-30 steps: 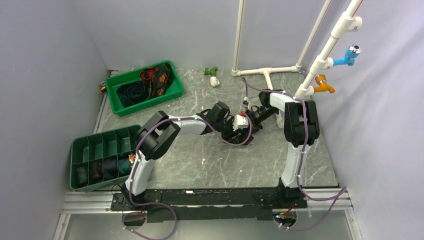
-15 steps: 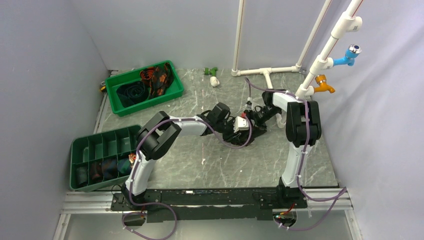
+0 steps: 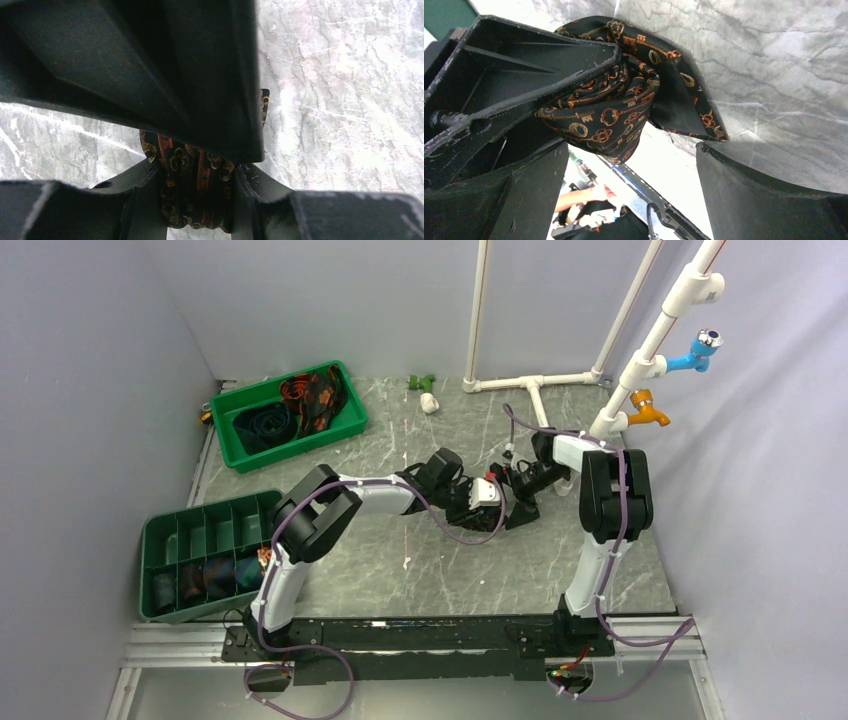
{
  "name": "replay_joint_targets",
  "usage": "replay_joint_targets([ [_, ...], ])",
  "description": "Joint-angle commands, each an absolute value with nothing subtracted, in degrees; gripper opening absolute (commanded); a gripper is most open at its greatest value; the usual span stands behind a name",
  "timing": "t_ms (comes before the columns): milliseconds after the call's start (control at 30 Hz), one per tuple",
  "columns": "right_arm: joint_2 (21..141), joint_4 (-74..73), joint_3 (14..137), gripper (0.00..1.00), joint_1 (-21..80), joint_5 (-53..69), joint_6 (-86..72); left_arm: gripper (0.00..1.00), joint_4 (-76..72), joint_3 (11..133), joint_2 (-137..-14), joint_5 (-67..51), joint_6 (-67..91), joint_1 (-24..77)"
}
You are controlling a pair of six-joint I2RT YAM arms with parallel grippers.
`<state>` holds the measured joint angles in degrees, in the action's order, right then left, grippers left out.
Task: Roll the ties
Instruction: Roll the tie at the center of the board.
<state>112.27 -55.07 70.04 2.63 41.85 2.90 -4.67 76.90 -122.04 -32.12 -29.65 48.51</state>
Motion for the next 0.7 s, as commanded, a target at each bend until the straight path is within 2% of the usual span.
replay_joint_targets([
  [0,111.5,-45.7,68.2,1.0,2.5,36.3,-1.4,0.06,7.9,75.0,-125.1,-26.9,-31.7,48.5],
  [267,101.5,-41.7,62.4,1.0,1.0,30.2,-4.6,0.06,8.1,75.0,-125.1,-27.1,-31.8,48.4],
  [400,102.6,-38.6,60.0,1.0,1.2,30.9,-6.3,0.06,8.2,75.5,-125.3,-27.0,-31.8,48.4],
  [533,105.8,-33.3,58.7,1.0,1.1,34.8,-6.9,0.07,8.0,75.6,-125.6,-27.4,-31.5,48.5],
  [667,108.2,-28.7,58.1,1.0,1.2,46.8,-8.7,0.07,8.4,75.6,-125.8,-27.2,-31.6,48.4],
])
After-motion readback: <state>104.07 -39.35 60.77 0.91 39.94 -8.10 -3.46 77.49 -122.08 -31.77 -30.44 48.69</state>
